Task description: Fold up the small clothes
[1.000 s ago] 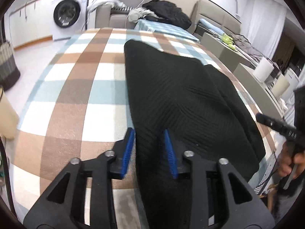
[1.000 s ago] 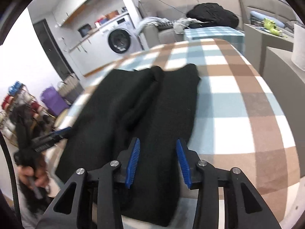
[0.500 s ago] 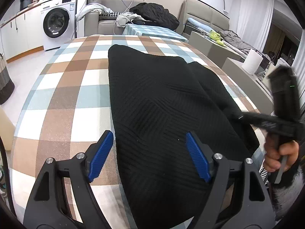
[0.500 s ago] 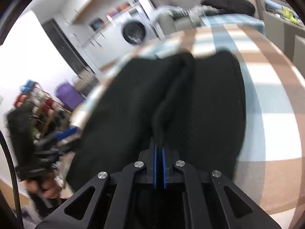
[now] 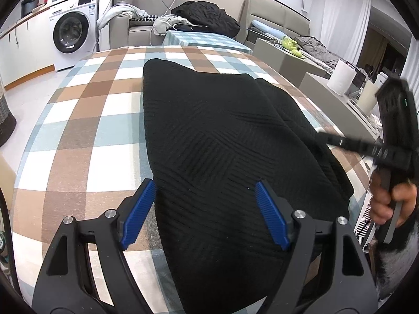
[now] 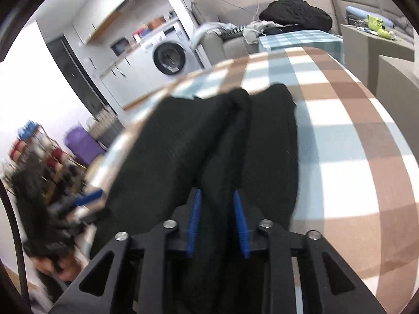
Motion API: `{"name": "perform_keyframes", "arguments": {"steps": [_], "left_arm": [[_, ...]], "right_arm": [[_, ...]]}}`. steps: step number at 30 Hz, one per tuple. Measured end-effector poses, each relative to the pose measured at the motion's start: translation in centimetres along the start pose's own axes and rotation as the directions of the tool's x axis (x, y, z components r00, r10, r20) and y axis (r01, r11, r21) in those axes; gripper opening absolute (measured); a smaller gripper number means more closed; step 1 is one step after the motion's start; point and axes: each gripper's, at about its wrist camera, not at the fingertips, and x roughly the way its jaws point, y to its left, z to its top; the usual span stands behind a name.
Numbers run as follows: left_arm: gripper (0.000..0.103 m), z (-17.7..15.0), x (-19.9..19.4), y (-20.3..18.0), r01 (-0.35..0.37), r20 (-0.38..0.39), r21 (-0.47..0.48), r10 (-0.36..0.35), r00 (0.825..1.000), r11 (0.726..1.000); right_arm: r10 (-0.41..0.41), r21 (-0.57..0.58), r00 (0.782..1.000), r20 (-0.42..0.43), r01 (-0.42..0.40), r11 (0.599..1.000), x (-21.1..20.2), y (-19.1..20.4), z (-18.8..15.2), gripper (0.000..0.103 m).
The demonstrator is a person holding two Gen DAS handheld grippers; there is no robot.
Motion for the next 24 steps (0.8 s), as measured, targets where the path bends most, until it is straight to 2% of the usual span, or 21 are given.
{"name": "perform_keyframes", "arguments": {"steps": [4, 8, 10, 11, 12, 15, 17, 20, 21, 24], "left_arm": [[0.076, -0.1, 0.1, 0.1, 0.0, -0.004, -0.004, 0.0, 1.0, 1.0], [0.076, 0.0, 0.2, 0.4, 0.005, -0.006, -0.008, -0.005, 1.0, 1.0], [0.076, 0.0, 0.3, 0.5, 0.009, -0.009, -0.013, -0.009, 1.0, 1.0], [0.076, 0.1, 0.2, 0.6, 0.01, -0.008, -0.016, -0.01, 1.0, 1.0], [0.076, 0.2, 0.2, 0.7, 0.013, -0.007, -0.018, -0.013, 1.0, 1.0], [0.076, 0.2, -0.1, 0.7, 0.02, 0.004, -0.013, -0.02, 1.0, 1.0], [0.076, 0.2, 0.0, 0.6, 0.024, -0.001, -0.007, -0.024, 1.0, 1.0], [0.076, -0.1, 0.9, 0.5, 0.025, -0.025, 0.001, -0.025, 0.999, 1.0], [0.076, -0.2, 1.3, 0.6, 0.022, -0.036, 0.003, -0.022, 0.999, 1.0], [0.076, -0.5, 2.2, 0.9, 0.015, -0.068, -0.014, -0.015, 0.998, 1.0]], "right_arm": [[0.063, -0.001, 0.998, -0.006, -0.063, 0.998, 1.3, 1.5, 1.8, 0.04], [0.119, 0.045, 0.989, -0.087, -0.116, 0.992, 5.7, 1.6, 2.9, 0.041], [0.078, 0.072, 0.987, -0.137, -0.069, 0.995, 7.7, 1.3, 3.0, 0.031], [0.086, 0.074, 0.987, -0.138, -0.076, 0.994, 7.9, 1.3, 2.9, 0.011], [0.122, 0.061, 0.985, -0.119, -0.115, 0.991, 7.6, 1.6, 3.0, 0.009], [0.119, -0.062, 0.993, 0.002, -0.119, 0.991, 4.3, 3.0, 3.8, 0.009], [0.066, -0.082, 0.998, 0.008, -0.065, 0.994, 3.3, 3.0, 4.5, 0.009], [-0.049, -0.059, 0.998, -0.031, 0.047, 0.997, 4.7, 1.4, 4.8, 0.01], [-0.039, -0.033, 0.996, -0.075, 0.037, 0.999, 5.7, 0.6, 4.7, 0.012], [0.03, 0.025, 0.992, -0.119, -0.027, 0.999, 6.1, -0.5, 3.9, 0.018]]}}
